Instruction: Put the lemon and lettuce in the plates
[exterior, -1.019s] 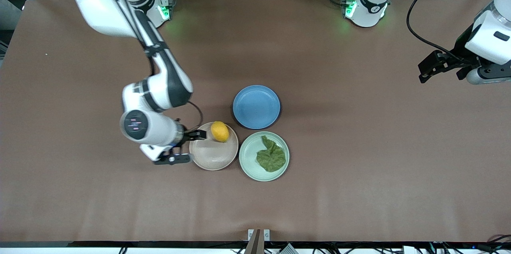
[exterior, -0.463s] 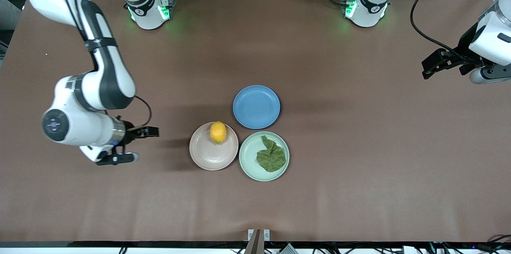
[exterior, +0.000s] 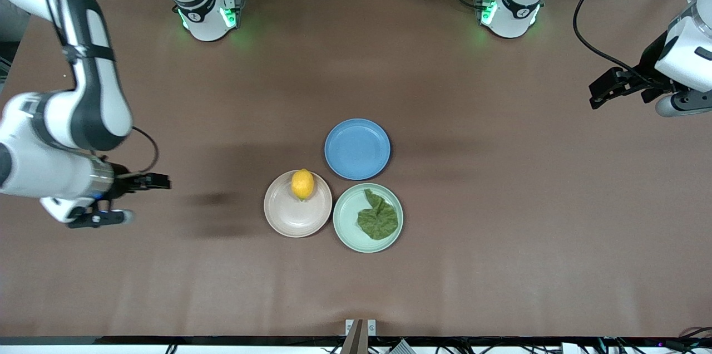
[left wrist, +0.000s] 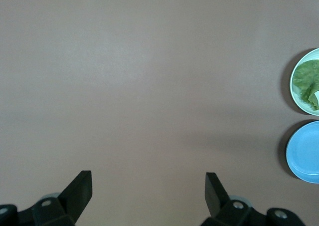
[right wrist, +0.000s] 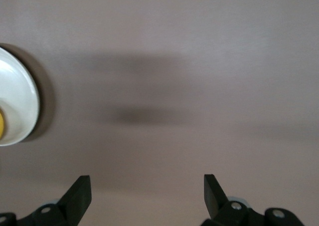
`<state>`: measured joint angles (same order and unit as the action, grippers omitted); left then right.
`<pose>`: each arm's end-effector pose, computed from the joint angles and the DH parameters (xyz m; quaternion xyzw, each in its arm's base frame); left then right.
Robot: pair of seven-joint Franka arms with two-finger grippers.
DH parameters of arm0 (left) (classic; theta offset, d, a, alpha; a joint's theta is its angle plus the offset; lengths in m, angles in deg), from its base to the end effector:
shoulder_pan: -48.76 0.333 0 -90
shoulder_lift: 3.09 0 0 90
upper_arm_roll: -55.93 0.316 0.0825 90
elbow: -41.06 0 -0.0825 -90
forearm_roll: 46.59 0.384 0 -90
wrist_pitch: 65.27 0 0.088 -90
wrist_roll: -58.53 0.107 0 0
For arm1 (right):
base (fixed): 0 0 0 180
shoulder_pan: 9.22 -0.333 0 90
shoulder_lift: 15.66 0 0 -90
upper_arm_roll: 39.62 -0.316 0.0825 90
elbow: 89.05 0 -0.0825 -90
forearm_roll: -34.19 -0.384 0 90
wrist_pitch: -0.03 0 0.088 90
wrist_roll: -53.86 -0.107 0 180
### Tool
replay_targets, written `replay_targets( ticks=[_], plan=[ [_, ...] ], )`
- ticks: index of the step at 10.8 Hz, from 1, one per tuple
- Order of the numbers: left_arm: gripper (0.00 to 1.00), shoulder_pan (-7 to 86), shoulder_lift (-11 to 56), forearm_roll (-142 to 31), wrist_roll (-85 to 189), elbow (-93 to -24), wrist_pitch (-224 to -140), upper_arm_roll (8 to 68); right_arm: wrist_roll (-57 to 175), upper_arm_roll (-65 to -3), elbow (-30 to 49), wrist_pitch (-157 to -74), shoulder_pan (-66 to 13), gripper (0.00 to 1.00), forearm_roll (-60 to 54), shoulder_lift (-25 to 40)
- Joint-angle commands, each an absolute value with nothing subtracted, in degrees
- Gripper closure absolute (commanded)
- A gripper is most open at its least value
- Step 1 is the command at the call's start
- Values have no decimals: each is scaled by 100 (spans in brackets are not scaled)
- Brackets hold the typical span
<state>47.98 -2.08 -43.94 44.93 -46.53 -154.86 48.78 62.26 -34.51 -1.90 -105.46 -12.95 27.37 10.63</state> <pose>0.5551 -0.0716 0.6341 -0.9985 -0.0498 -0.0127 0.0200 0.6716 0.0015 0.3857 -0.9960 -0.0445 0.0648 0.0418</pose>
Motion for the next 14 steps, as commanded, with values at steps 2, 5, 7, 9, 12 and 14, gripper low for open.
replay_targets(
  ticks=[2, 5, 7, 9, 12, 14],
  plan=[
    [0, 4806, -274, -4316, 4543, -4621, -15430, 4864, 6432, -3522, 174, -10255, -958, 0, 2988, 132],
    [0, 4806, -274, -4386, 4543, -4621, -15430, 4864, 6415, -3531, 166, -9798, -817, 0, 3015, -421],
    [0, 4814, -274, -4395, 4543, -4621, -15430, 4863, 6380, -3531, 148, -9455, -772, 0, 3137, -756],
    [0, 4806, -265, -4404, 4543, -4621, -15430, 4855, 6266, -3575, 104, -9025, -703, 0, 3164, -1046],
    [0, 4797, -221, -4413, 4534, -4551, -15430, 4846, 6142, -3628, -220, -8471, -702, 0, 3322, -1310],
    [0, 4788, -212, -4413, 4534, -4551, -15430, 4837, 6134, -3593, -256, -8285, -728, 0, 3462, -1346]
  ],
)
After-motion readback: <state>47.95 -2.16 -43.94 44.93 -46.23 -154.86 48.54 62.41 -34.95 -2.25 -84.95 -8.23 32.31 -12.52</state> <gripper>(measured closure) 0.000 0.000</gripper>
